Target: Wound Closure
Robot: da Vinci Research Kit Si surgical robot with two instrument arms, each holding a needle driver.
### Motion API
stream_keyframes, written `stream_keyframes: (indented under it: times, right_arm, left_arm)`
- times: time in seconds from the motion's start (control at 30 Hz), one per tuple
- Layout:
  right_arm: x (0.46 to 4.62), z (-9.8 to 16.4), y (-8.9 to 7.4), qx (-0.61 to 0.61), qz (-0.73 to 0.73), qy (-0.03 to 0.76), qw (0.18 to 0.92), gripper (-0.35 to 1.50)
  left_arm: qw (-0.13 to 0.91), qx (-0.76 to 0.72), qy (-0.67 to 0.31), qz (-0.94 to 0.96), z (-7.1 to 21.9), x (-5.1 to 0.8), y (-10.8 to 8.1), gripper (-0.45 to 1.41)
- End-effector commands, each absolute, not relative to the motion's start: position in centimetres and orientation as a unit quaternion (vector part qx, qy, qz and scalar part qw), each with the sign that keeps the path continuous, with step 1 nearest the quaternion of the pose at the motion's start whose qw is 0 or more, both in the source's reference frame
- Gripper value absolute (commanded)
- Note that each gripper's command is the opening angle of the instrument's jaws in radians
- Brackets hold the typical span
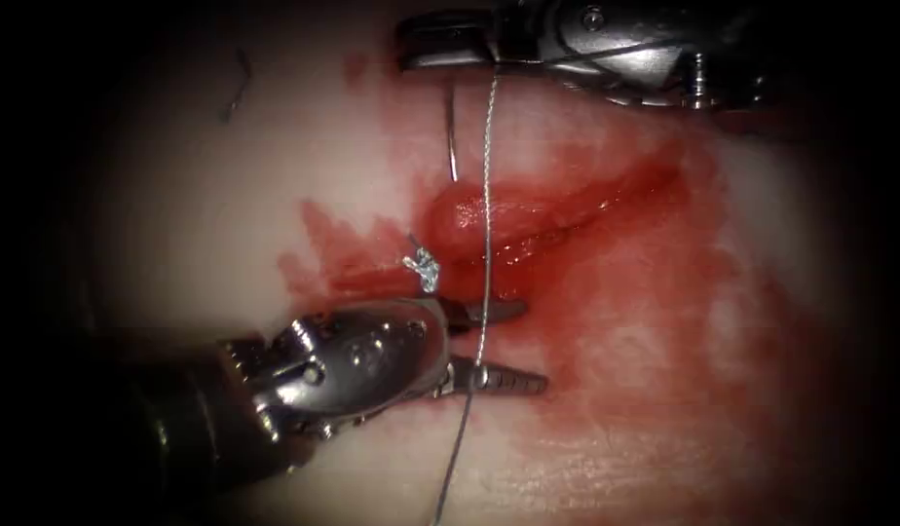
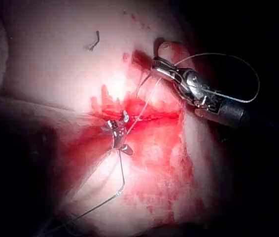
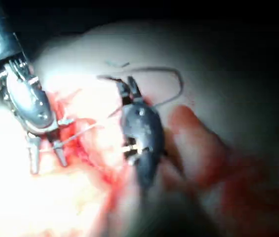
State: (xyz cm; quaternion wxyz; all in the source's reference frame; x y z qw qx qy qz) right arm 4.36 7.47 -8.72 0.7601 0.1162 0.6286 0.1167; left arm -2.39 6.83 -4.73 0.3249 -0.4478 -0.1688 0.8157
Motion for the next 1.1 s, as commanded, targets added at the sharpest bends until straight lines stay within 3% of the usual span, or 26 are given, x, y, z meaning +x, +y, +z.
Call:
stream_keyframes:
  times: [0.03,0.37,1.1]
  right_arm:
    - [4.50,-8.69,7.53,0.132,0.125,0.628,0.757,-0.35]
    - [4.64,-8.64,7.56,0.296,0.218,0.583,0.725,-0.35]
    - [4.48,-8.50,6.92,0.421,0.283,0.503,0.699,-0.35]
  left_arm:
    - [0.324,-0.448,-0.168,0.816,-4.68,-2.45,6.86,0.57]
    - [0.324,-0.447,-0.169,0.816,-4.68,-2.45,6.86,0.57]
    - [0.323,-0.448,-0.170,0.816,-4.68,-2.44,6.88,0.57]
